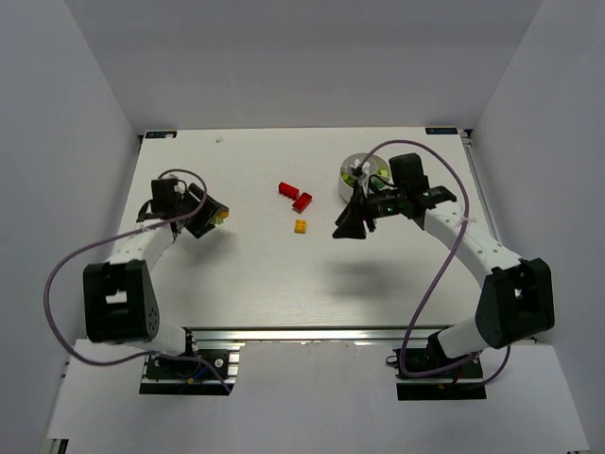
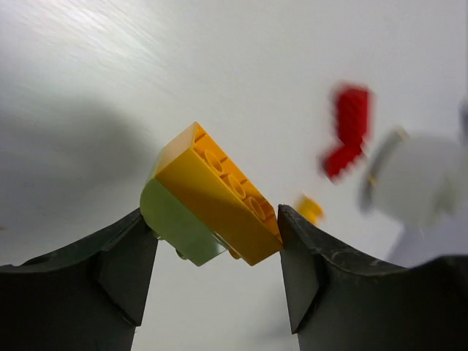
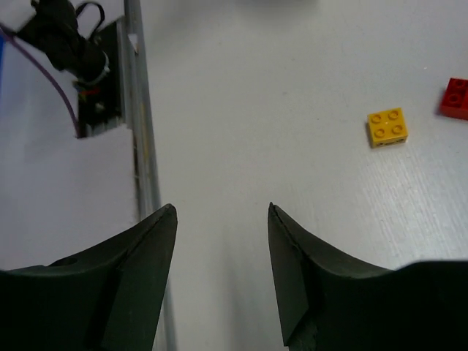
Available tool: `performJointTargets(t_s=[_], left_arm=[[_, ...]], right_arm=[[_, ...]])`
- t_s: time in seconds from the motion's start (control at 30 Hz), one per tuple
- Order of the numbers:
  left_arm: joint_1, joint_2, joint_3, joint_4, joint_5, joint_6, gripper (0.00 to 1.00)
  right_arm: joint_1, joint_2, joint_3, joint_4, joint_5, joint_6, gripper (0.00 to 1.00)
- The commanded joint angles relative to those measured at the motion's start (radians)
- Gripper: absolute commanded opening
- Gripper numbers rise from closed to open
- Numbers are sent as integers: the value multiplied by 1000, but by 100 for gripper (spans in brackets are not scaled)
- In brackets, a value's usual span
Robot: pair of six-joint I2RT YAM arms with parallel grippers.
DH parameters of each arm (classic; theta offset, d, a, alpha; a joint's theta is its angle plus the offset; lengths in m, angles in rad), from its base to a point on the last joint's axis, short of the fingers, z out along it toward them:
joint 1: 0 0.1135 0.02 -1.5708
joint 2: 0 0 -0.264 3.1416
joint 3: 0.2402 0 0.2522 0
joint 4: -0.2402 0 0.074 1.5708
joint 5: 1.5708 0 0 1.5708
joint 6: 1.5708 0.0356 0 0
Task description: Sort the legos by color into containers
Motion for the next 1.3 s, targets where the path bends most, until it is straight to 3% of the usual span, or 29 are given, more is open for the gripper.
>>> performJointTargets(t_s=[0.0, 0.13, 0.23, 0.43, 0.6, 0.8, 1.27], left_arm=[[-69, -179, -104, 372, 360, 72, 28], [-236, -288, -215, 528, 517, 198, 28], [-356, -383, -287, 553, 491, 344, 27], [-466, -501, -385, 548, 319, 551, 21], [-537, -524, -359, 484, 245, 702, 21], [-603, -466, -295, 409, 163, 782, 21], [-667, -411, -267, 455, 100, 750, 21]], right_arm=[[8, 65, 132, 104, 33, 320, 59], [9, 175, 305, 54, 171, 547, 62], [11, 248, 411, -17, 159, 632, 65], [48, 255, 424, -14, 115, 723, 70], [106, 240, 385, -31, 153, 767, 88], [213, 199, 336, 10, 256, 818, 89], [290, 242, 370, -37, 490, 781, 85]])
